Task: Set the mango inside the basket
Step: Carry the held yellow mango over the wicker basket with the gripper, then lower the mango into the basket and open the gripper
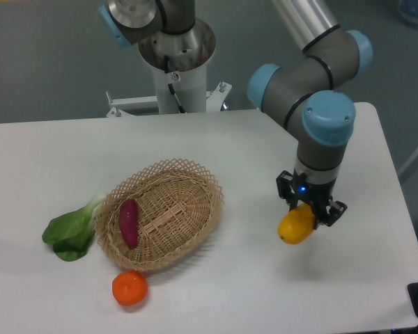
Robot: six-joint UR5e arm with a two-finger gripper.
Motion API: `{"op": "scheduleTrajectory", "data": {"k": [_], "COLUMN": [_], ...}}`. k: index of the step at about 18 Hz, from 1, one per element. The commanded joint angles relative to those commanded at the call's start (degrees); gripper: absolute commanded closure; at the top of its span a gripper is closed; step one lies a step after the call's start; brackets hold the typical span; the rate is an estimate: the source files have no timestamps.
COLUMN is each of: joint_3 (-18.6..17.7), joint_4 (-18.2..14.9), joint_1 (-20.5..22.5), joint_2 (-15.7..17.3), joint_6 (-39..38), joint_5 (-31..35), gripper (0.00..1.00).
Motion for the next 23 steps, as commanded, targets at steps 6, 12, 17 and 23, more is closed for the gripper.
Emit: {"op": "scheduleTrajectory", "data": {"k": [6,12,17,23], "joint_3": [-9.2,-13.5,-15.2,-16.6], "joint_4": [1.0,1.5,1.6,2.0], "joint_1": [-6.4,-10.9,-14.9,-18.3], "joint_2": [5.0,7.6,7.7,7.2], "joint_6": [-1.6,-1.5,-2.0,-3.2], "joint_5": [0.6,0.6,3.2,4.5], "gripper": [0.40,0.40,0.39,0.36]}}
